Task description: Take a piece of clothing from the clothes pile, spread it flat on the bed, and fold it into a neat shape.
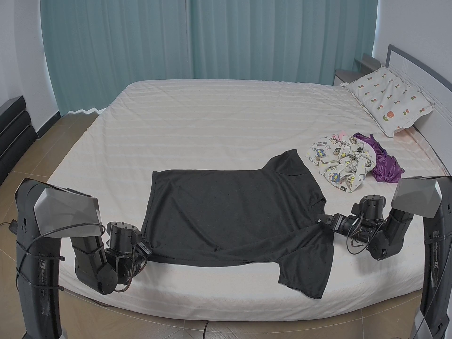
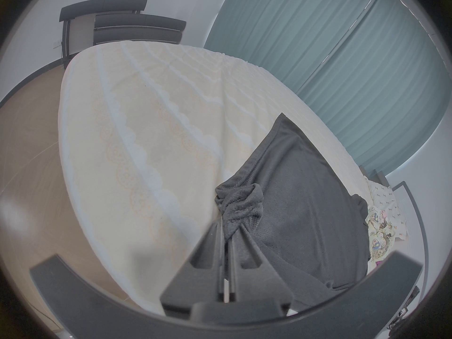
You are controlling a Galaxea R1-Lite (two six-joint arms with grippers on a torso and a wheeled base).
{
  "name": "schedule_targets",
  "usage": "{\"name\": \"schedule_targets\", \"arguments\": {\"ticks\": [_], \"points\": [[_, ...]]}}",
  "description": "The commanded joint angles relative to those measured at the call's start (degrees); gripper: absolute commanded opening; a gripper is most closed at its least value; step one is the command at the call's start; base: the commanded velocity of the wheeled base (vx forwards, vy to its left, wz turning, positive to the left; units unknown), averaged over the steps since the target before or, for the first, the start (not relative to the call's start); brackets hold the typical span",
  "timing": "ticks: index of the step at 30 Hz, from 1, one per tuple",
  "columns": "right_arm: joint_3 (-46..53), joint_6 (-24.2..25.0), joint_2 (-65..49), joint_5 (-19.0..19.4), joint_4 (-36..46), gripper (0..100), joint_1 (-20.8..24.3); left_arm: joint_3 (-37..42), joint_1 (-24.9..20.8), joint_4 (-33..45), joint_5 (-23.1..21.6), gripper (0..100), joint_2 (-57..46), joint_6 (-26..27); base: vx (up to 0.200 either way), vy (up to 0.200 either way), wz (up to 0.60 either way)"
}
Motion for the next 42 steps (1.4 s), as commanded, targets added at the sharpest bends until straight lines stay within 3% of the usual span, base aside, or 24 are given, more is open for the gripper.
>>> {"name": "schedule_targets", "arguments": {"ticks": [1, 3, 5, 10, 21, 27, 32, 42], "points": [[4.9, 2.4, -4.9, 0.1, -0.2, 100, -1.3, 0.4, 0.0, -0.2, -0.2, 0, 0.4, -0.3, 0.0, 0.0, 0.0], [5.7, 3.2, -5.4, 0.1, -0.2, 100, -1.2, 0.3, 0.0, -0.3, -0.2, 0, 0.4, -0.4, 0.0, 0.0, 0.0], [11.5, 8.4, -8.9, 0.1, -0.3, 100, 0.8, 0.4, 0.0, -0.3, -0.6, 0, 0.3, -0.9, 0.0, 0.0, 0.0], [19.6, 12.6, -11.4, 0.1, -0.7, 100, 4.1, 0.7, 0.1, -0.3, -1.3, 0, 0.3, -1.0, 0.0, 0.0, 0.0], [29.9, 12.1, -8.9, -0.5, -3.8, 100, 9.5, 1.1, 0.1, -0.4, -1.8, 0, 0.2, -1.0, 0.0, 0.0, 0.0], [32.6, 11.9, -4.9, -3.4, -10.8, 100, 12.1, 1.1, 0.2, -0.4, -2.0, 0, 0.3, -0.9, 0.0, 0.0, 0.0], [34.3, 12.0, -3.8, -5.9, -11.7, 100, 15.1, 1.1, 0.2, -0.4, -2.3, 0, 0.3, -0.9, 0.0, 0.0, 0.0], [37.8, 12.0, -0.2, -8.3, -18.7, 100, 19.1, 1.1, 0.3, -0.4, -2.3, 0, 0.3, -0.9, 0.0, 0.0, 0.0]]}}
